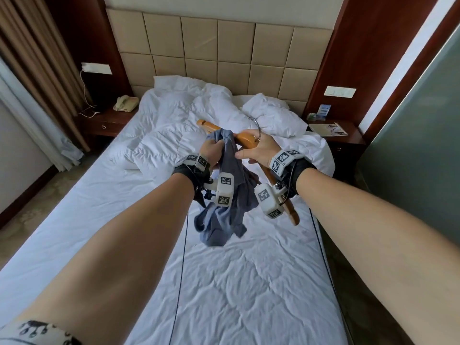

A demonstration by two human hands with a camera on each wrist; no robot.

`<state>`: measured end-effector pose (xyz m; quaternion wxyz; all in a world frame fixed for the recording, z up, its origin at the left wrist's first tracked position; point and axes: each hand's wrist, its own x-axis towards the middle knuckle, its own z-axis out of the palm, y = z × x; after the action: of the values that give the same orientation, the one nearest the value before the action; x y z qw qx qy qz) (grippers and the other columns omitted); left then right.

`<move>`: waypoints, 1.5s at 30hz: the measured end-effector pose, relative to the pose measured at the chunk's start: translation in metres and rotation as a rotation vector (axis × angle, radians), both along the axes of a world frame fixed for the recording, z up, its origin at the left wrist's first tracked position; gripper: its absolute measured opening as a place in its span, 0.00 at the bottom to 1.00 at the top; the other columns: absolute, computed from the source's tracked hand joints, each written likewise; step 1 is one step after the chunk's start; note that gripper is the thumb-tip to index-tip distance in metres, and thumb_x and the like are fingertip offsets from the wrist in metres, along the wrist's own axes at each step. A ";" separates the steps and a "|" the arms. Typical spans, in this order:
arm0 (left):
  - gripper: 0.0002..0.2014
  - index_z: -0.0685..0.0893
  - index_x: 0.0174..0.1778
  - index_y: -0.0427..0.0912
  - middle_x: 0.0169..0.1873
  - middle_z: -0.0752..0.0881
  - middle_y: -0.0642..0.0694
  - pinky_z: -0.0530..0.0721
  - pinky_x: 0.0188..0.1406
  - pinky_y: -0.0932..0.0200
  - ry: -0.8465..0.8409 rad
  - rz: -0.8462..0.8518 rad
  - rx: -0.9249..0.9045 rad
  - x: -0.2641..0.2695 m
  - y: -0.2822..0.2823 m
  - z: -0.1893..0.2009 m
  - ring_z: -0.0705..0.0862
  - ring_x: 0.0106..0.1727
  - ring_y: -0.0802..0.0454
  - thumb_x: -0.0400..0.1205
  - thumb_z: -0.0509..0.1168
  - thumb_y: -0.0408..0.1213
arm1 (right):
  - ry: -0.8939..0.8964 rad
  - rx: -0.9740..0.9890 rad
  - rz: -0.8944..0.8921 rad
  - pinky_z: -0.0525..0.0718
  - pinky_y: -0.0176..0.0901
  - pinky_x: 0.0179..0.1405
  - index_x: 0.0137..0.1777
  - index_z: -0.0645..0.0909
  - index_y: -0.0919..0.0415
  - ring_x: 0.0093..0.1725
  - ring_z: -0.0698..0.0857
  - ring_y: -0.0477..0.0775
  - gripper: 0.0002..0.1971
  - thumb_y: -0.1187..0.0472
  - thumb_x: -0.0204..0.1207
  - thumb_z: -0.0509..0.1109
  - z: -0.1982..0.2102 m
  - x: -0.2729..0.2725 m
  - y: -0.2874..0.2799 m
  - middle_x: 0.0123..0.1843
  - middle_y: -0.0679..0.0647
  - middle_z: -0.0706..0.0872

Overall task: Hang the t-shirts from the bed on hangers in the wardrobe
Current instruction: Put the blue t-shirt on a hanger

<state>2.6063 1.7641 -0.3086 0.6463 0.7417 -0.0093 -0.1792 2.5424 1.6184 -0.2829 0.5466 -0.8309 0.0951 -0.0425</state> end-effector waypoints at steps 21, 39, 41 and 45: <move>0.10 0.83 0.50 0.37 0.51 0.87 0.38 0.88 0.57 0.48 -0.110 -0.358 0.200 -0.017 0.020 0.054 0.88 0.53 0.47 0.77 0.75 0.34 | 0.062 0.047 -0.112 0.78 0.35 0.18 0.55 0.78 0.58 0.25 0.78 0.48 0.19 0.69 0.68 0.81 0.034 0.012 0.021 0.38 0.54 0.84; 0.09 0.90 0.49 0.31 0.41 0.91 0.34 0.92 0.41 0.54 -0.563 -0.334 0.363 -0.028 -0.001 0.057 0.92 0.40 0.42 0.84 0.66 0.32 | -0.003 -0.132 -0.153 0.84 0.40 0.27 0.59 0.80 0.60 0.27 0.81 0.48 0.20 0.62 0.69 0.81 0.057 -0.009 0.002 0.41 0.54 0.85; 0.08 0.89 0.49 0.36 0.40 0.90 0.36 0.92 0.40 0.52 -0.557 -0.305 0.323 -0.029 -0.002 0.060 0.92 0.38 0.44 0.84 0.66 0.34 | -0.008 -0.096 -0.103 0.86 0.39 0.30 0.61 0.80 0.59 0.29 0.82 0.47 0.24 0.66 0.67 0.82 0.059 -0.014 0.000 0.41 0.53 0.85; 0.13 0.87 0.56 0.39 0.31 0.86 0.42 0.87 0.25 0.65 -0.510 -0.255 0.227 -0.030 0.000 0.073 0.87 0.23 0.58 0.84 0.60 0.24 | -0.059 -0.055 -0.103 0.88 0.43 0.36 0.61 0.79 0.57 0.31 0.83 0.50 0.25 0.71 0.66 0.81 0.059 -0.020 0.000 0.39 0.53 0.85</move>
<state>2.5765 1.7637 -0.2358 0.5082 0.8232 -0.2442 -0.0666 2.5227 1.6184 -0.2244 0.5232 -0.8380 0.1203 -0.0979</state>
